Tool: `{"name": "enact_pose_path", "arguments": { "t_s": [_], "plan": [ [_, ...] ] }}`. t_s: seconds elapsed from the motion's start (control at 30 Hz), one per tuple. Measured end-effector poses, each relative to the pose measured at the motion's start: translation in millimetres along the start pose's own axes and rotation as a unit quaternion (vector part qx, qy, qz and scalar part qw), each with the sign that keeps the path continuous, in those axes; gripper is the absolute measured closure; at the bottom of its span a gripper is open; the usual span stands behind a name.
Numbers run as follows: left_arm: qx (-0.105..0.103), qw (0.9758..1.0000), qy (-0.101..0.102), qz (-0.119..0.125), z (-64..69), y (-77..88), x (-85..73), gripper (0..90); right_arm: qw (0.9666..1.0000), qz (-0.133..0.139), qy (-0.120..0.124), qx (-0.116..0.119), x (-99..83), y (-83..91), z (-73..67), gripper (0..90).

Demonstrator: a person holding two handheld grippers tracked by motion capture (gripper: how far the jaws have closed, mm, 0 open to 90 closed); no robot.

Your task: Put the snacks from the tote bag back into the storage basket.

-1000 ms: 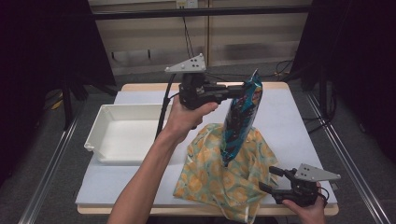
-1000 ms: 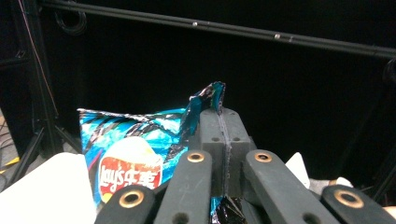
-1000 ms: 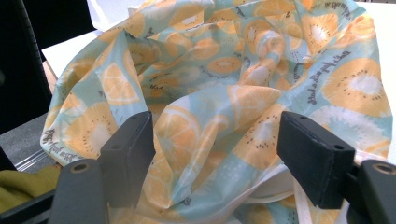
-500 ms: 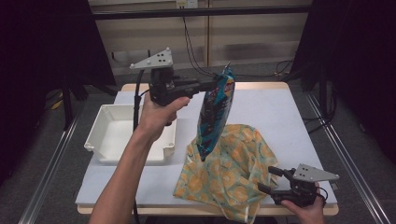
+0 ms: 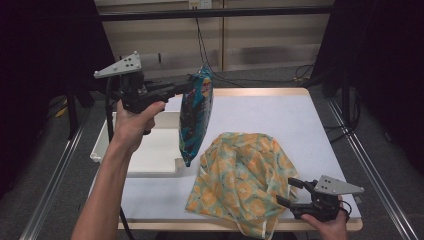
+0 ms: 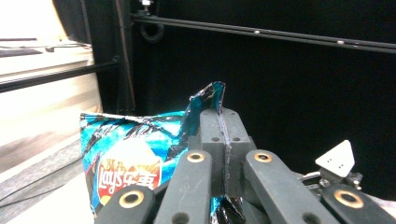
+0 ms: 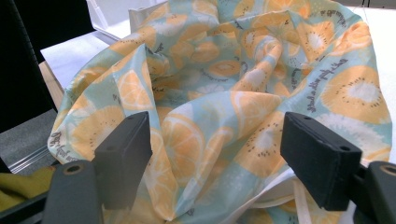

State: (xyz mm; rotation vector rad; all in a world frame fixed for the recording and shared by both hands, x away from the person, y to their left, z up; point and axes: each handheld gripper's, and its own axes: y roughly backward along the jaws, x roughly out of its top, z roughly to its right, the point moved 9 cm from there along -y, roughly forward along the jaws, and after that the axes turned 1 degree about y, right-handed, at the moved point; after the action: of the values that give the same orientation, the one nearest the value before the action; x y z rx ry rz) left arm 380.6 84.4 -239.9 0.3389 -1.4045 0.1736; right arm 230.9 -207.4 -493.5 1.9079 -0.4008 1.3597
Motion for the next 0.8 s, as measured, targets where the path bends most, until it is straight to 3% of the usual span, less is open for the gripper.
{"name": "enact_pose_path", "arguments": {
  "t_s": [0.17,0.37,0.8],
  "plan": [
    [0.028,0.9996,0.008,-0.004,-13.5,15.1,-4.8,90.0,1.0000,0.000,-0.002,-0.001,-0.3,0.7,-0.4,23.2],
    [0.045,0.9990,0.003,-0.001,-24.0,31.3,-9.8,90.0,1.0000,0.003,-0.004,-0.001,0.0,1.9,-0.4,22.1],
    [0.113,0.9934,0.019,-0.009,-58.2,68.0,-22.4,90.0,0.9999,0.014,-0.003,-0.006,2.8,6.1,0.5,19.9]
  ]
}}
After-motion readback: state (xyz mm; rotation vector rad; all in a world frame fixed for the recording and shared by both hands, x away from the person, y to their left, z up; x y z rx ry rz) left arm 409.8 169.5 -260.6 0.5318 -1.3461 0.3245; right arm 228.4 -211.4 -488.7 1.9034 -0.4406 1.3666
